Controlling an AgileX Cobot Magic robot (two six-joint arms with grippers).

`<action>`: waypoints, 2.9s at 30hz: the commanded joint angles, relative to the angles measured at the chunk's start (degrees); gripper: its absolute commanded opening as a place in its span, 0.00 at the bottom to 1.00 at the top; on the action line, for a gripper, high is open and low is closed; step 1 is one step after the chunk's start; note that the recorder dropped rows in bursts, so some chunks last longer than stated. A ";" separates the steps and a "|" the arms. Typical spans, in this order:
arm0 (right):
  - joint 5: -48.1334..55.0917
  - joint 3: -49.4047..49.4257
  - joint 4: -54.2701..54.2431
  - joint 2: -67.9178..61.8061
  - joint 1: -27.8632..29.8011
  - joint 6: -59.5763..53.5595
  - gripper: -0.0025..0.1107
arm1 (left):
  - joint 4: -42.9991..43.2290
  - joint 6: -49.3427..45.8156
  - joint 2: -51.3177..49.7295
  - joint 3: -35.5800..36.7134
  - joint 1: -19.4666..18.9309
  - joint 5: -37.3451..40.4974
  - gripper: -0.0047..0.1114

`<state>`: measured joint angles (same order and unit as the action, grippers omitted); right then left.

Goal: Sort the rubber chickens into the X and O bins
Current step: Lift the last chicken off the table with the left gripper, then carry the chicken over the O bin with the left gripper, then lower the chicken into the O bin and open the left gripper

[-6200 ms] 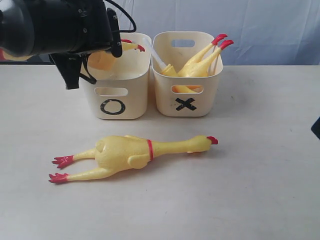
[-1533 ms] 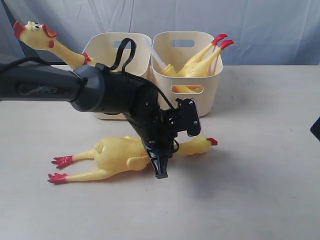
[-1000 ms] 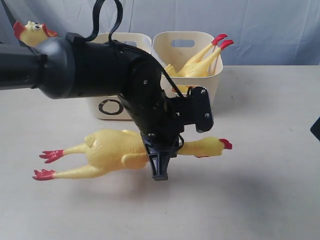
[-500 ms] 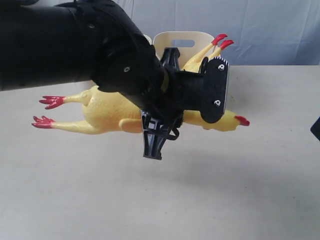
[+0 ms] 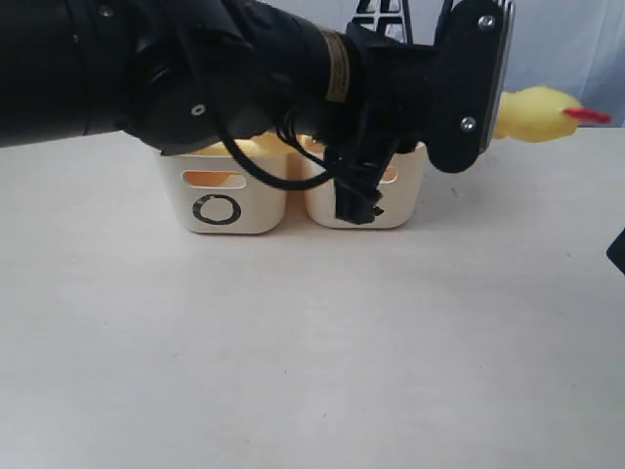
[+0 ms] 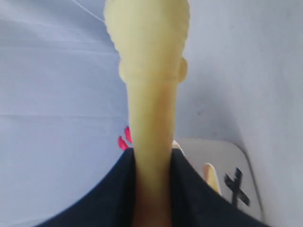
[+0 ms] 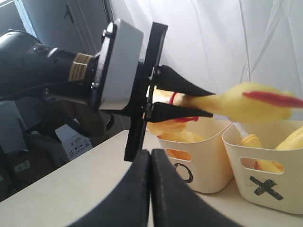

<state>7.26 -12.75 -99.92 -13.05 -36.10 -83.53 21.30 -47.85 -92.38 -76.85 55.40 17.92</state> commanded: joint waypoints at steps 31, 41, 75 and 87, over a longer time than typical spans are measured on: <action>-1.34 0.08 -0.02 0.20 0.12 -0.16 0.01 | -3.07 11.63 -13.62 12.68 -29.44 -78.45 0.04; -1.48 0.08 -0.02 0.20 0.12 -0.16 0.01 | 10.63 22.22 -19.38 5.71 -34.45 -76.98 0.04; -1.57 0.08 -0.02 0.20 0.12 -0.27 0.01 | 14.90 29.97 -26.36 2.56 -40.54 -77.52 0.28; -1.83 0.08 -0.02 0.20 0.12 -0.27 0.01 | 14.75 31.31 -26.36 2.56 -40.54 -77.64 0.57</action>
<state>5.93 -12.75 -99.92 -13.05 -36.10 -83.53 37.23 -17.40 -119.05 -73.98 14.87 -58.85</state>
